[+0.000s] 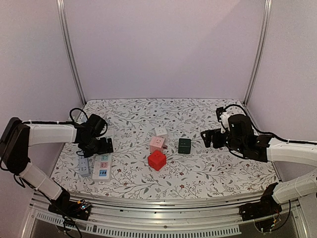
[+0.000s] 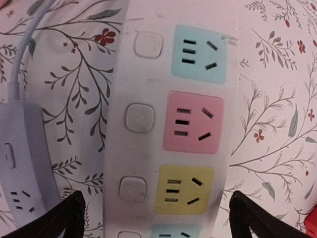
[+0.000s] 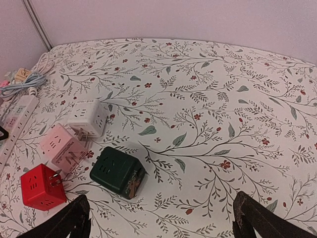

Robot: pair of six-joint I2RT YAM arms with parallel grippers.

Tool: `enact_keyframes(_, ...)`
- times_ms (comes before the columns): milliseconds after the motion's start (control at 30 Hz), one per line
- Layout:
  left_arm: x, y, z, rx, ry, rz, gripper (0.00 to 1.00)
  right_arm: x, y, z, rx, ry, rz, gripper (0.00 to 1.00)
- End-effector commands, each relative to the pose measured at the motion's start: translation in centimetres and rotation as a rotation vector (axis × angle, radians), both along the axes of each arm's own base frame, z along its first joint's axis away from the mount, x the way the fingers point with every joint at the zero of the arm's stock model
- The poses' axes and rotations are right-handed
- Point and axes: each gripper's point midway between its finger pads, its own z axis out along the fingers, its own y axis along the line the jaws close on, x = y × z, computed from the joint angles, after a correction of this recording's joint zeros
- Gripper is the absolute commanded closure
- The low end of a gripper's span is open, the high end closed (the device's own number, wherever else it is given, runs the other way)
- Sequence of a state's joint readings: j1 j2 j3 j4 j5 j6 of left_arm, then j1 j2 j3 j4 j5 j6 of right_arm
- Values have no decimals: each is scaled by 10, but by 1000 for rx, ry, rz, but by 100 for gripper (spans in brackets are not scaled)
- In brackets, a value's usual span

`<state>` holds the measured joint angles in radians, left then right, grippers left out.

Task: Pull the plug off the socket

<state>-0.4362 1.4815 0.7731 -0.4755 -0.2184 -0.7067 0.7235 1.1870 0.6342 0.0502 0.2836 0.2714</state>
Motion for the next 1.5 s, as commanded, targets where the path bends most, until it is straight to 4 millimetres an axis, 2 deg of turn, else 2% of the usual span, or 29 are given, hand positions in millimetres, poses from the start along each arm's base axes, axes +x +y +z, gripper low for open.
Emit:
enact_keyframes(0,5,-4,-6,-16,11,-12,0,6,-3,3,-17,-11,-23,1)
enact_keyframes(400,3,-10,-24,-44,63,-8,1,7,-3,2,-27,-11,-26,1)
enact_keyframes(467,2,-11,-27,-54,71,-9,7,8,-3,2,-29,-11,-27,1)
enact_keyframes(600,-2,-11,-32,-51,86,-1,24,8,-3,0,-32,-7,-26,1)
enact_keyframes(767,-10,-14,-38,-53,96,10,32,8,-4,0,-36,-9,-28,1)
enact_keyframes(900,-17,-32,-40,-56,95,-12,36,9,-3,0,-34,-8,-28,1)
enact_keyframes(1200,-31,-85,-34,-99,82,-80,39,10,-2,-4,-43,1,-28,1)
enact_keyframes(1467,-41,-146,-27,-174,69,-142,40,10,-1,-4,-42,2,-25,1)
